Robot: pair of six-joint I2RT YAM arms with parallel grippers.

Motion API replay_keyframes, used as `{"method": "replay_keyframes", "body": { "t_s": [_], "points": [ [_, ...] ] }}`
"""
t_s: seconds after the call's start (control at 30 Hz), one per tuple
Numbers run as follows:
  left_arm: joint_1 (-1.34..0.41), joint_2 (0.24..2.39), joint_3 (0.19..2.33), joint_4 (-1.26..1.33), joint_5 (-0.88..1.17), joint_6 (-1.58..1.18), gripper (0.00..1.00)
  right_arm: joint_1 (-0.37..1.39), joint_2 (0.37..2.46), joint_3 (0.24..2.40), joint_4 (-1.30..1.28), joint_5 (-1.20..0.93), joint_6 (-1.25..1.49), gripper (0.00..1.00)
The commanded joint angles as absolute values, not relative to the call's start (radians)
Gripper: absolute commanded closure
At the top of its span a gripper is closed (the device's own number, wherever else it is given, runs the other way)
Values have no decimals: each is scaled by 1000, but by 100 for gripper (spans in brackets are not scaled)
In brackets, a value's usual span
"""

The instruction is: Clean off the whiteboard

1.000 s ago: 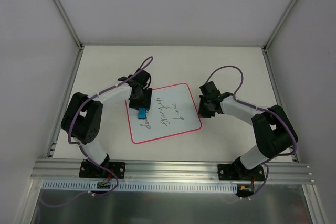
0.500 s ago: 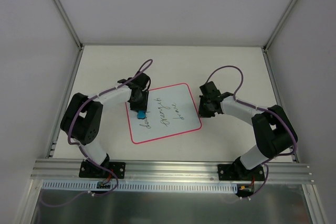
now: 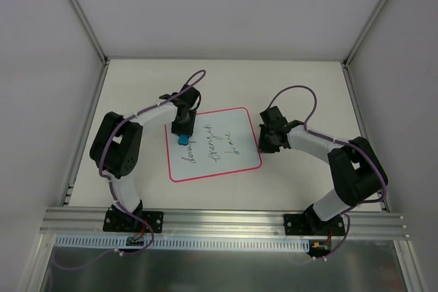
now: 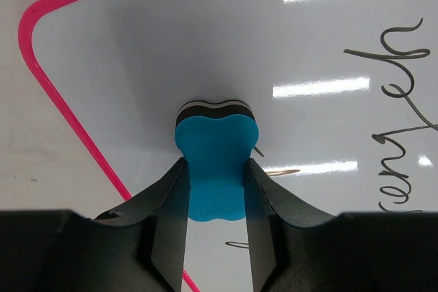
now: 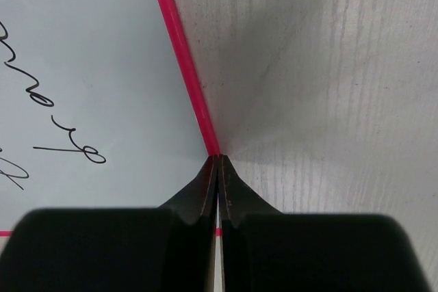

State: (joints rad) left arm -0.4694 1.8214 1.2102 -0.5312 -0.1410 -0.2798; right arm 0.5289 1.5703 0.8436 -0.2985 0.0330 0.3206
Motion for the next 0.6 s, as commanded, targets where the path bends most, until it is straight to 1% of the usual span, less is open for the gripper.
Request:
{"method": "replay_keyframes", "body": {
  "t_s": [0.0,0.13,0.3,0.5,0.53,0.57],
  "points": [
    [-459,1852,1236,-523,-144,-225,100,538,1614,815,-380,60,305,100],
    [-528,1803,1146,-523,-83,-258,100,537,1621,821,-377,58,307,100],
    [-653,1746,988,-525,-15,-349,100,538,1637,828,-371,48,316,100],
    [-703,1698,942,-537,23,-403,100,538,1652,831,-367,57,327,100],
    [-703,1698,942,-540,21,-410,100,538,1655,834,-367,57,330,100],
    [-701,1698,946,-548,-21,-423,100,538,1658,834,-367,60,330,100]
  ]
}}
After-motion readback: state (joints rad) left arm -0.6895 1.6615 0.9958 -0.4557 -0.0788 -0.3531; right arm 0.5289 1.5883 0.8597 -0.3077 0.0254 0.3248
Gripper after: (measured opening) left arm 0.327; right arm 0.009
